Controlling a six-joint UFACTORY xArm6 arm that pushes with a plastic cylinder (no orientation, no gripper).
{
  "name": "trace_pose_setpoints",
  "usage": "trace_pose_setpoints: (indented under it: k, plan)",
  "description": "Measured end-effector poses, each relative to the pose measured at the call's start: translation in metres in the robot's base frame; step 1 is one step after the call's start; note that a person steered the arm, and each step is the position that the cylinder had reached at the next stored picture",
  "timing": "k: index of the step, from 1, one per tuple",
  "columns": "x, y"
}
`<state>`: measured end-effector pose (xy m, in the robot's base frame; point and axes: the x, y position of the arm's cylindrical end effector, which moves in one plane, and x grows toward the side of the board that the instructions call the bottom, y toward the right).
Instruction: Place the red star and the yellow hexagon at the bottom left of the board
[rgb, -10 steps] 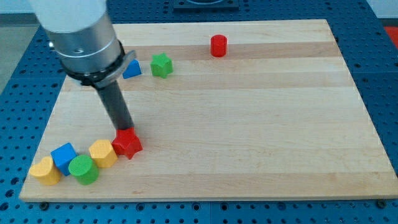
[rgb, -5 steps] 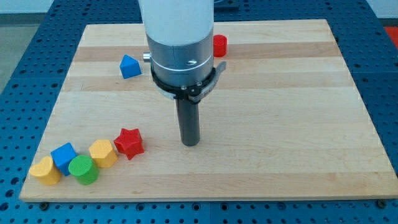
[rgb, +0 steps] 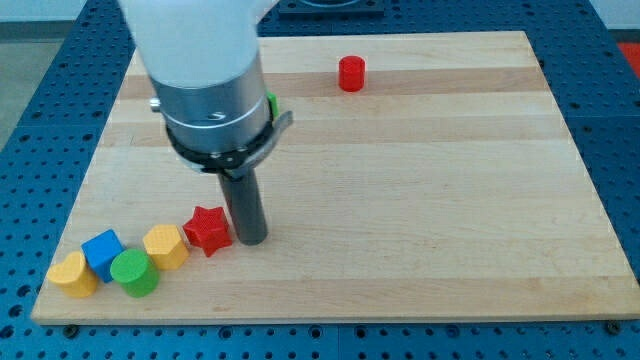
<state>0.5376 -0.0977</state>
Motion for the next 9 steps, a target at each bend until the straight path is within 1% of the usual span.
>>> trace_pose_setpoints:
  k: [2,5,6,8,9]
  plan:
    - [-0.001,-0.039]
    - [-0.001,-0.068]
    - [-0.001,-0.067]
    - [-0.001,-0.015]
    - [-0.024,-0.014]
